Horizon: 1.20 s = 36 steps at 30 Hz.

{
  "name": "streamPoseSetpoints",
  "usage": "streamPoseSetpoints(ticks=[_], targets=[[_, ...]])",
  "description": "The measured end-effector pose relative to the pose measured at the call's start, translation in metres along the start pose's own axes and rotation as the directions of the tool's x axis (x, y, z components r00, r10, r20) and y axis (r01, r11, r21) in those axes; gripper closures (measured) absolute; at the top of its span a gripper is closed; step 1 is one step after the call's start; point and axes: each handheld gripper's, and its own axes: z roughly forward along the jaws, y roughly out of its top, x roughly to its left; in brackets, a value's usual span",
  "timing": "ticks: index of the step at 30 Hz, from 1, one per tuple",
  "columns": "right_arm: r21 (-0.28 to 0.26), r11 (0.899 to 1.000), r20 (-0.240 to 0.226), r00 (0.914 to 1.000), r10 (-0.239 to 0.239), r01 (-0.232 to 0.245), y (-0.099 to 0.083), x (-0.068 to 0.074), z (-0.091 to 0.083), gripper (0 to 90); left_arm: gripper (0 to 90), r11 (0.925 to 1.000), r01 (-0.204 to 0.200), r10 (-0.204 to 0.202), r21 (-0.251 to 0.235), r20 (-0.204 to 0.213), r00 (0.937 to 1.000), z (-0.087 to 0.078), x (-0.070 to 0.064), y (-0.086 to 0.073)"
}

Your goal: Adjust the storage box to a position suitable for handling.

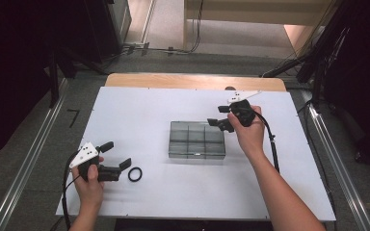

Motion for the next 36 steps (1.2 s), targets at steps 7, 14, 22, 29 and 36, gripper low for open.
streamPoseSetpoints(ticks=[7,14,22,29,36], targets=[[0.031,0.999,-0.038,0.9989,-0.028,0.029,0.010,-0.004,0.014,47.6,0.2,1.0000,0.002,-0.002,-0.002,-0.001,1.0000,0.001,0.000,0.000],[0.087,0.995,-0.091,0.9949,-0.042,0.050,0.018,-0.008,0.028,68.7,0.2,1.0000,0.002,-0.002,-0.006,0.001,1.0000,0.000,0.001,0.000],[0.135,0.988,-0.125,0.9903,-0.059,0.076,0.026,-0.011,0.042,86.5,0.2,1.0000,0.003,-0.003,-0.009,0.004,1.0000,0.000,0.001,0.000],[0.183,0.980,-0.159,0.9863,-0.046,0.075,0.031,-0.014,0.055,87.6,0.2,0.9999,0.003,-0.003,-0.011,0.007,1.0000,0.000,0.001,0.000],[0.239,0.969,-0.165,0.9859,-0.024,0.064,0.033,-0.018,0.070,87.7,0.2,0.9999,0.002,-0.002,-0.013,0.006,1.0000,0.000,0.002,0.000]])
